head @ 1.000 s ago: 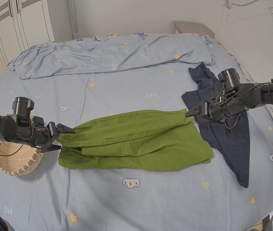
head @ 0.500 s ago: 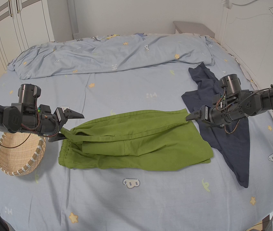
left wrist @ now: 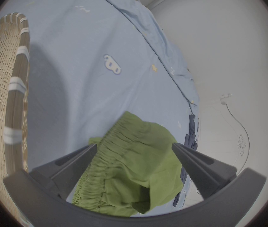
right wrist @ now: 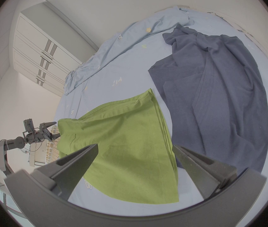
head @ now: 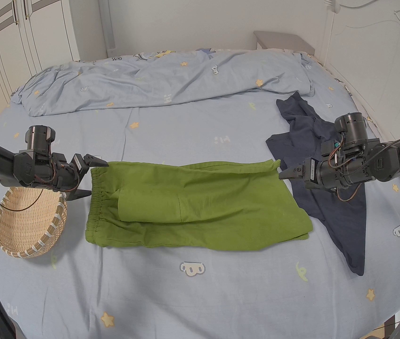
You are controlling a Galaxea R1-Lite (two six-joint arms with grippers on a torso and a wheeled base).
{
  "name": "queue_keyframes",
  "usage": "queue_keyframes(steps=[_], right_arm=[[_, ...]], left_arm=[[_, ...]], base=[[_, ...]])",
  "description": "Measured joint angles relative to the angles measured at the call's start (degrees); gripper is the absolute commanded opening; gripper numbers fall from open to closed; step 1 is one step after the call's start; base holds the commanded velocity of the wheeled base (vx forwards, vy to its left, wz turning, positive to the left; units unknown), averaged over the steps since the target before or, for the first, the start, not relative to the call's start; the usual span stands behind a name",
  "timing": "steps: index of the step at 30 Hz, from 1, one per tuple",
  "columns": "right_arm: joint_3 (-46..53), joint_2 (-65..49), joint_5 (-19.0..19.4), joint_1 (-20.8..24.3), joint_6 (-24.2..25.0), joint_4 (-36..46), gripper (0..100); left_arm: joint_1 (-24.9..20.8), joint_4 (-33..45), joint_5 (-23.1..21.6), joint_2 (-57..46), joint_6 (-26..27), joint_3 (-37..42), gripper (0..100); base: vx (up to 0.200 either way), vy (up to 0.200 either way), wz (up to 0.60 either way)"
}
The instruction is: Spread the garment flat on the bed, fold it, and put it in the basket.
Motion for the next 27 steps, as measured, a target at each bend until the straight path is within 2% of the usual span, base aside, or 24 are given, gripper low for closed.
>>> queue_keyframes(steps=[10,17,22,27], right_arm=[[1.46,-1.74,-0.07,-0.16,0.06,-0.13,100],[1.57,-1.94,-0.05,-0.13,0.06,-0.13,100],[1.57,-1.94,-0.02,-0.07,0.09,-0.18,100],[1.60,-1.99,0.00,0.12,0.96,-0.18,100]], left_arm=[[0.61,0.63,-0.02,0.24,0.06,-0.01,100],[0.09,1.12,-0.05,-6.95,0.02,2.19,100],[-4.21,1.27,-0.02,-11.23,-0.13,3.30,100],[-9.58,1.04,0.66,-10.09,-0.11,1.87,100]], base=[[0.000,0.000,0.00],[0.000,0.000,0.00],[0.000,0.000,0.00],[0.000,0.000,0.00]])
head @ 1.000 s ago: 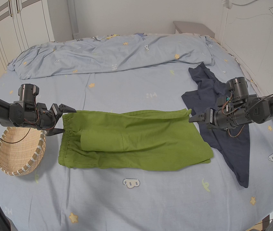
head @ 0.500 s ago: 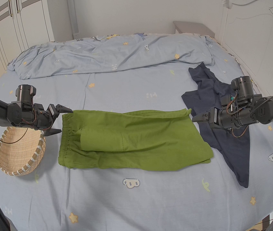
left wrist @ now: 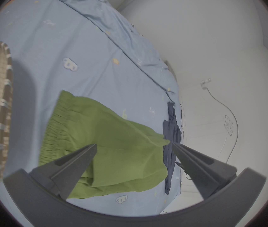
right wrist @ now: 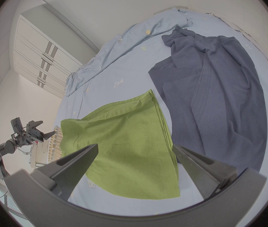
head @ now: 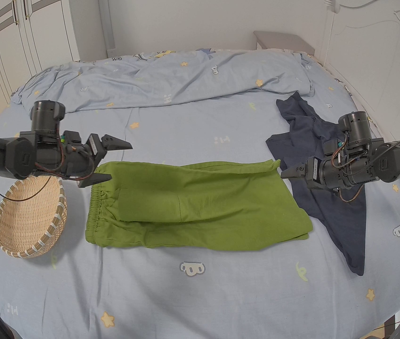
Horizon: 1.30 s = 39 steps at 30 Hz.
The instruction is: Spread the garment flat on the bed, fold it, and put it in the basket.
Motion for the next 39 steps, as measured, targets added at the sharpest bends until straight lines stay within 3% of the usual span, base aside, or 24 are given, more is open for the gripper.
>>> queue_keyframes(steps=[10,20,31,39], right_arm=[[-0.09,-0.02,0.06,0.11,1.04,-0.49,100],[0.52,-0.06,0.06,-0.22,1.18,-1.12,100],[0.83,-0.06,0.04,-0.28,1.12,-1.17,100],[0.83,-0.09,0.02,-0.37,1.10,-1.83,100]], left_arm=[[-3.60,0.09,1.37,12.50,-0.20,-12.15,100],[0.95,0.69,3.43,23.02,-5.61,-26.14,100],[1.52,3.91,3.51,23.69,-5.58,-26.40,100],[2.10,3.95,3.32,13.18,-4.97,-17.47,100]], base=[[0.000,0.000,0.00],[0.000,0.000,0.00],[0.000,0.000,0.00],[0.000,0.000,0.00]])
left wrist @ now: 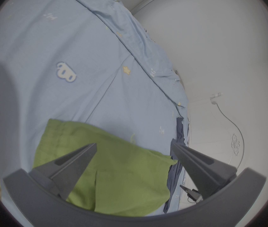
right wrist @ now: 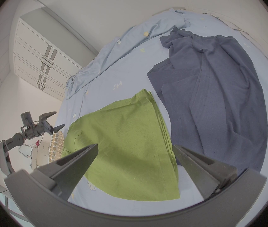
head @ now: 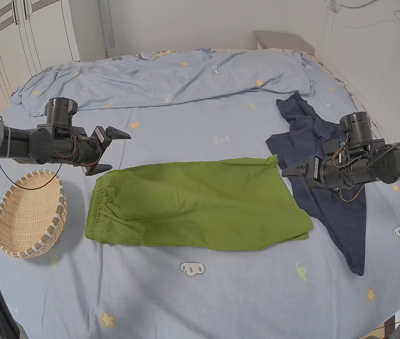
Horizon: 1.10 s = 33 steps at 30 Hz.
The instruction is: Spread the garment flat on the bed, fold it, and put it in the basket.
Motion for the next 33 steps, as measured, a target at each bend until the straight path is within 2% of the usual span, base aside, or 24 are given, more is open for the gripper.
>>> queue_keyframes(steps=[4,8,13,17,23,33], right_arm=[[0.02,-0.09,0.00,-0.05,0.00,-0.13,100],[0.20,-0.28,0.00,0.02,0.00,-0.24,100],[0.72,-0.90,0.00,0.30,-0.04,-0.29,100],[1.24,-1.46,0.00,0.61,-0.09,-0.44,100],[2.10,-2.16,0.01,0.89,-0.22,-0.46,100],[2.29,-2.43,0.00,0.99,-0.28,-0.46,100]], left_arm=[[0.52,-0.72,-0.83,-5.49,2.27,9.95,100],[1.85,-3.49,-4.08,-9.79,4.13,21.19,100],[4.24,-12.26,-9.89,-12.85,5.74,35.30,100],[5.47,-18.66,-12.54,-13.29,6.51,42.56,100],[6.06,-21.32,-13.52,-11.65,7.90,48.84,100],[7.00,-21.11,-14.56,-12.79,8.48,51.92,100]], base=[[0.000,0.000,0.00],[0.000,0.000,0.00],[0.000,0.000,0.00],[0.000,0.000,0.00],[0.000,0.000,0.00],[0.000,0.000,0.00]])
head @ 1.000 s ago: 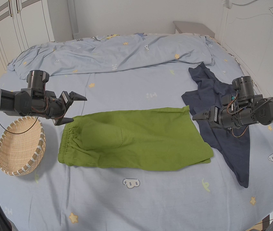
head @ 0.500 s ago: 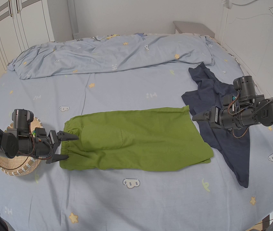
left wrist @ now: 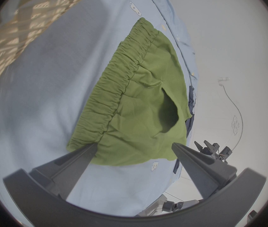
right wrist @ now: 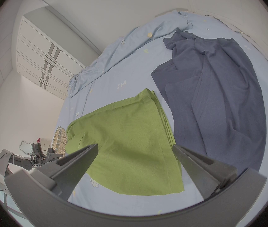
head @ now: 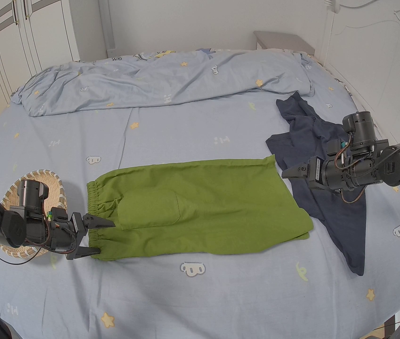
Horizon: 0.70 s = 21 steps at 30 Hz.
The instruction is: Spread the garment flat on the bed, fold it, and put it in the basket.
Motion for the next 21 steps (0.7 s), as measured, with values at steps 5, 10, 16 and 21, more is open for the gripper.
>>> queue_keyframes(steps=[5,10,16,21], right_arm=[[0.00,0.00,0.00,0.06,-0.02,0.00,100],[0.00,0.02,0.00,0.06,-0.05,0.00,100],[0.22,0.02,0.00,0.12,-0.07,0.00,100],[0.28,0.00,-0.02,0.20,-0.05,0.00,100]], left_arm=[[4.49,0.06,-5.38,-3.12,1.83,0.74,100],[9.81,-0.18,-14.90,-4.63,9.17,1.30,100],[12.48,-1.66,-18.13,-1.73,15.36,0.54,100],[11.28,-5.50,-10.35,1.24,17.05,-0.79,100]], base=[[0.000,0.000,0.00],[0.000,0.000,0.00],[0.000,0.000,0.00],[0.000,0.000,0.00]])
